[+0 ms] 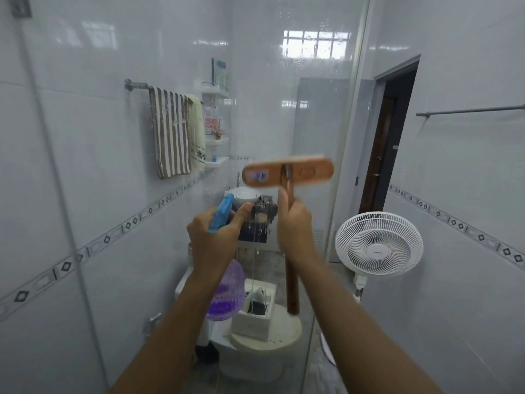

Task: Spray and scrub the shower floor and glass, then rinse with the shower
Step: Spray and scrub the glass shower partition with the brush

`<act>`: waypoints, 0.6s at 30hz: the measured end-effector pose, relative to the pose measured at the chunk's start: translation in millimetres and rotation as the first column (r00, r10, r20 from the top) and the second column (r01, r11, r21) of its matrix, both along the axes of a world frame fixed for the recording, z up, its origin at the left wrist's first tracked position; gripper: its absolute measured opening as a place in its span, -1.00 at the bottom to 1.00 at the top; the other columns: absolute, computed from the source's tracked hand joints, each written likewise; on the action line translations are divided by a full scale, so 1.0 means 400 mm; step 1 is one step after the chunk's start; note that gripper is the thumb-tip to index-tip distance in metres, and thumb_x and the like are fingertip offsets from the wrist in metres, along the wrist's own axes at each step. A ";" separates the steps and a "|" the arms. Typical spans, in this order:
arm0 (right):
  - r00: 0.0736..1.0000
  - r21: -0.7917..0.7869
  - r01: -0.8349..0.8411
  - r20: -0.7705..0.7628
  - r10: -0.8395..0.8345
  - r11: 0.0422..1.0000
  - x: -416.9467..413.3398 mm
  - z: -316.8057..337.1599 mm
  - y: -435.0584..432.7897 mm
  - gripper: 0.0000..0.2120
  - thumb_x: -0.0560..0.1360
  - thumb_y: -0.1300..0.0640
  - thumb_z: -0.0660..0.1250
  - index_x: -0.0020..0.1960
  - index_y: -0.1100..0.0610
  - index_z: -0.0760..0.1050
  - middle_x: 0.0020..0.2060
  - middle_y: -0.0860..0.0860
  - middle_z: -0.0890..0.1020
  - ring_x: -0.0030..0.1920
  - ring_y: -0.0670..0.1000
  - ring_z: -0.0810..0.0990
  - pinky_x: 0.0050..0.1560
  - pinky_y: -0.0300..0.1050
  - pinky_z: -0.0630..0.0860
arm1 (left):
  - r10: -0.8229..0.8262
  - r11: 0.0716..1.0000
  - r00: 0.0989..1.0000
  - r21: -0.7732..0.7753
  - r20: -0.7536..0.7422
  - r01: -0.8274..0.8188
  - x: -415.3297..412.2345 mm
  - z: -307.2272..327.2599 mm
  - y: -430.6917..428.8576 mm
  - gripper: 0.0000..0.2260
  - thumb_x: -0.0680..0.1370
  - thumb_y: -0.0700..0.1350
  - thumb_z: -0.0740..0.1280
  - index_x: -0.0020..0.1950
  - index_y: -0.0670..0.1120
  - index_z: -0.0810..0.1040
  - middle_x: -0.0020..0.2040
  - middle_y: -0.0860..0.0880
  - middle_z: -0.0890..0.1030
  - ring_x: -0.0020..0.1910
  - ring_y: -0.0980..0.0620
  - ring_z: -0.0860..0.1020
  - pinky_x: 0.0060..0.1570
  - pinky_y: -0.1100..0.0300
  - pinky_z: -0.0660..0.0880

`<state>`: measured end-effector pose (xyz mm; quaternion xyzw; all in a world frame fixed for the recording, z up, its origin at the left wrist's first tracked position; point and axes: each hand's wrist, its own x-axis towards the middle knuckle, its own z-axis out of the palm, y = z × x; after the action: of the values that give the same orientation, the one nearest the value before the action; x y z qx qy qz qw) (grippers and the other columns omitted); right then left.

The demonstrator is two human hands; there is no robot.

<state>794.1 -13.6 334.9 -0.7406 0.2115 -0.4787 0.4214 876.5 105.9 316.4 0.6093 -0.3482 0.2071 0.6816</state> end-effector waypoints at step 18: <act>0.998 -0.061 -0.045 0.049 0.048 0.997 0.137 0.350 0.057 -0.57 0.66 -0.21 0.07 -0.19 0.09 0.36 -0.42 0.02 0.40 -0.44 0.03 0.42 -0.39 0.11 0.58 | -0.035 0.999 0.998 -0.031 -0.054 0.034 0.126 -0.007 0.096 -0.72 0.45 0.09 0.48 -0.34 -0.02 0.52 -0.48 0.06 0.49 -0.53 0.11 0.44 -0.47 0.30 0.43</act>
<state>848.8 9.1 474.9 -0.7454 0.1689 -0.4935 0.4152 926.9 144.1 313.7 0.5983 -0.3369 0.1839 0.7034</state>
